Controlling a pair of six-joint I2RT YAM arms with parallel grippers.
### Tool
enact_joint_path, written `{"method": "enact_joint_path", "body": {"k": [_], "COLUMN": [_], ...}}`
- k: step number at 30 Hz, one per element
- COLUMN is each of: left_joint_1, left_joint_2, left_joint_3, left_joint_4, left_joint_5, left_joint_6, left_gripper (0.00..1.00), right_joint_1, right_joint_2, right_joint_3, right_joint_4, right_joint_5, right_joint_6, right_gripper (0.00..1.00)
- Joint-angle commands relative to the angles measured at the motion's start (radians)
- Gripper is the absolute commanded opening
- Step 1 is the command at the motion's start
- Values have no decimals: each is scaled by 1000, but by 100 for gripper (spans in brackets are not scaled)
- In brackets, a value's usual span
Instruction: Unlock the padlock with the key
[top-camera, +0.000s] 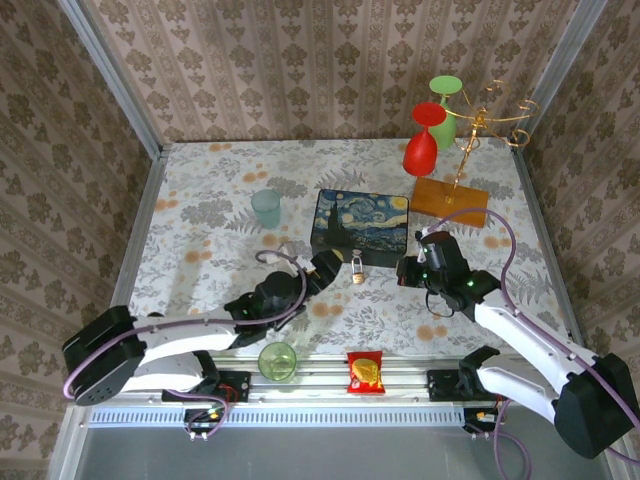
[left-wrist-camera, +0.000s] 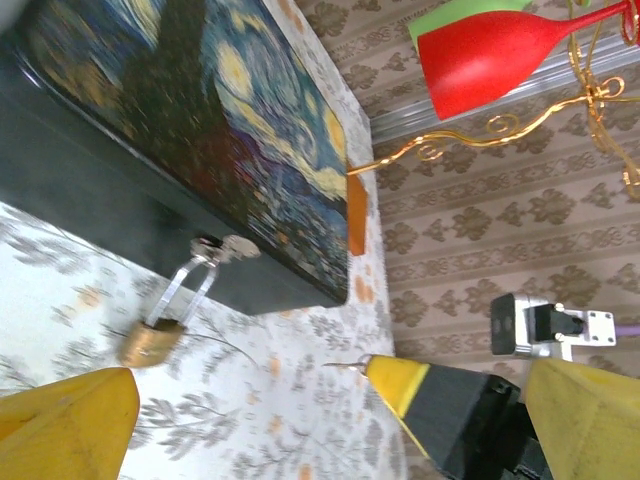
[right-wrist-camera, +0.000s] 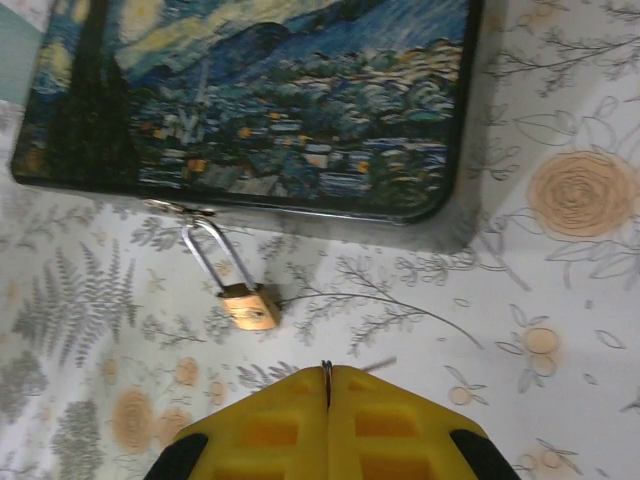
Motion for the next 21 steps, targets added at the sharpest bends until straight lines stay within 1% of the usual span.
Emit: {"method": "enact_joint_path", "body": {"k": [1,6,10,13,15,18,21], "left_joint_1": [-47,-77,-92,-111,-116,-116,-120], "left_joint_2": [65,187,281,329,360,397,402], "left_joint_3": [58,89,96,106,114,131,144], "left_joint_4": [162,318,434,485,534,583,585], "left_joint_5": [-71,-60,-78,-118,-138,-133,-136], "left_joint_6": [-137,-218,-271,-323,-341,-375,-376], "left_gripper": [100,100,98,98,96,95,95], "right_joint_1": [14,22,30,37,42,58,87], "right_joint_2": [-38,-93,-122,-134,-138,-142,-145], "right_joint_3": [24,-7,-38,-78,-105,-141,-158], "right_joint_4": [82,179,253,328,386,470,521], "right_joint_5": [-72,-129,-175,-210,-234,-251,-252], "right_joint_6": [79,157,200,229,252,279,285], "right_gripper": [0,0,0,0,0,0,0]}}
